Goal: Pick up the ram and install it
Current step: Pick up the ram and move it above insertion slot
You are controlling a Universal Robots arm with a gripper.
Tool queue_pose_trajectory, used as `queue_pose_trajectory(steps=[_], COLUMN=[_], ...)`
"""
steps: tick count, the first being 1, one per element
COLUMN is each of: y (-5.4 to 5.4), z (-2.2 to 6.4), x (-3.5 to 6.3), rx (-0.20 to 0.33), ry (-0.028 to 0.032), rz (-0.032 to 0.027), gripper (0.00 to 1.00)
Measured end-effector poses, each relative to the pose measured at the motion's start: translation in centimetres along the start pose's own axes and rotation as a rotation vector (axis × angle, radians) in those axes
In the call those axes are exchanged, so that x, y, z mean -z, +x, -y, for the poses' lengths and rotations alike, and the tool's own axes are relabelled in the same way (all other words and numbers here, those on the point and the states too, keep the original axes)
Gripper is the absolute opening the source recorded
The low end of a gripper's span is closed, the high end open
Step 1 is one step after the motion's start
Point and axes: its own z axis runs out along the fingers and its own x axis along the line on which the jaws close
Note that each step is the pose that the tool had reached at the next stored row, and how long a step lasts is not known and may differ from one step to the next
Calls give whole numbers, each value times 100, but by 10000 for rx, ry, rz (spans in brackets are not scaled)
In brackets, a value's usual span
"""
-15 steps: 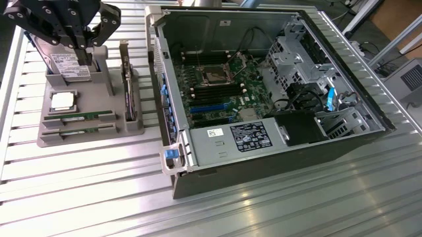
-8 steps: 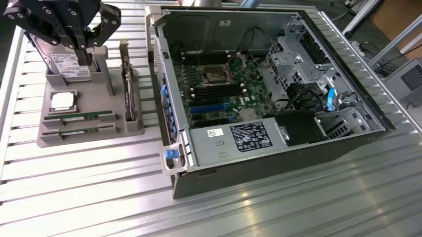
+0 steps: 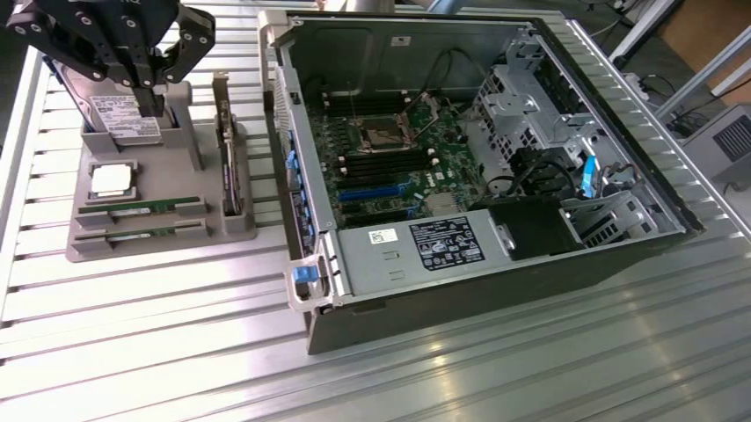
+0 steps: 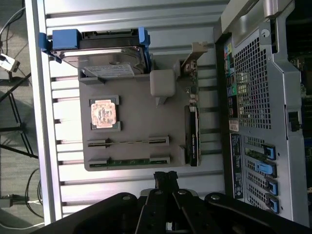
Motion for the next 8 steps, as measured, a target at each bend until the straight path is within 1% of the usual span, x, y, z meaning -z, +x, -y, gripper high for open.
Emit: queue_pose_trajectory(steps=[2,4,6,8], y=[1,0,0,0], z=[0,0,0,1], x=[0,0,0,0], rx=[122,361,870,1248], ry=[0,-2,-2,-4], rz=[-6,-15,-38,-54], gripper=[11,11,11,11])
